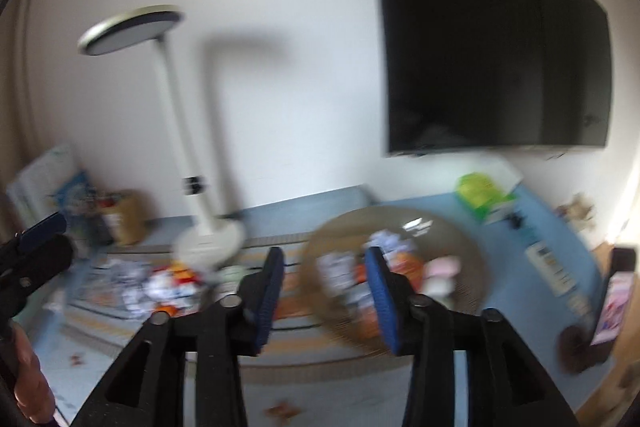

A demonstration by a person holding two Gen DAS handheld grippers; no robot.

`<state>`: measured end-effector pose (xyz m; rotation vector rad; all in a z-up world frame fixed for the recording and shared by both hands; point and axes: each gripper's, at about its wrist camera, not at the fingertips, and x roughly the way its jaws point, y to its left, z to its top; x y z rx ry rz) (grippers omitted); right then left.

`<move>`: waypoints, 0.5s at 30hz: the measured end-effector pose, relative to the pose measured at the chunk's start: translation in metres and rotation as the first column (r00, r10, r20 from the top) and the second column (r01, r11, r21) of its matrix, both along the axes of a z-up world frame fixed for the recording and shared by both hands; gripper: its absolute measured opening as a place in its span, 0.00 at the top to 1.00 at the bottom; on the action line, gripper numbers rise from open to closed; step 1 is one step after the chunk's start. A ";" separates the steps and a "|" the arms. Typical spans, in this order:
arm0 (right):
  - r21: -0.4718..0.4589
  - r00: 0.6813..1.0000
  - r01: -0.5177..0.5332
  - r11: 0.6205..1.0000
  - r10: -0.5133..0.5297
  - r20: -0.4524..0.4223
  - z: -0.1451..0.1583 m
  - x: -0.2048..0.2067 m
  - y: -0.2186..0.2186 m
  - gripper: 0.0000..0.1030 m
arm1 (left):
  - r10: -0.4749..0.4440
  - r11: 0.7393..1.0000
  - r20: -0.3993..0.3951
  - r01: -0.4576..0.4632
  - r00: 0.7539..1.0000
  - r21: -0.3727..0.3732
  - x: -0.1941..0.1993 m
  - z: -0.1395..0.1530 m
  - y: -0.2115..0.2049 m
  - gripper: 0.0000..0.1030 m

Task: Organize objects
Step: 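Carry the snack bag and paper ball into the gold bowl and open both grippers, then grasp a mandarin orange with the right gripper while the left gripper grasps a paper ball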

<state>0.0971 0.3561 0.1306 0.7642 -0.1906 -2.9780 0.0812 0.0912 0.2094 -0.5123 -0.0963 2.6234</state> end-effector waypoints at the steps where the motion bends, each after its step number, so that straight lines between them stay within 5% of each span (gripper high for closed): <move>1: -0.036 0.999 -0.032 0.999 0.032 0.009 -0.008 0.001 -0.009 0.42 | 0.040 0.999 0.009 -0.040 0.999 0.010 0.001 -0.007 -0.013 0.00; 4: -0.068 0.987 -0.148 0.987 0.152 0.047 -0.053 -0.001 -0.042 0.30 | 0.140 0.990 0.060 -0.140 0.988 -0.012 -0.002 -0.059 -0.051 0.00; 8: -0.051 0.969 -0.199 0.979 0.204 0.140 -0.119 -0.016 -0.079 0.30 | 0.229 0.972 0.203 -0.235 0.952 0.004 -0.028 -0.147 -0.084 0.03; 11: -0.047 0.962 -0.206 0.978 0.211 0.173 -0.143 -0.027 -0.085 0.30 | 0.295 0.941 0.239 -0.324 0.925 0.094 -0.031 -0.172 -0.106 0.03; 15: 0.035 0.957 -0.222 0.974 0.211 0.200 -0.157 -0.026 -0.095 0.30 | 0.321 0.934 0.295 -0.353 0.900 0.060 -0.045 -0.179 -0.105 0.03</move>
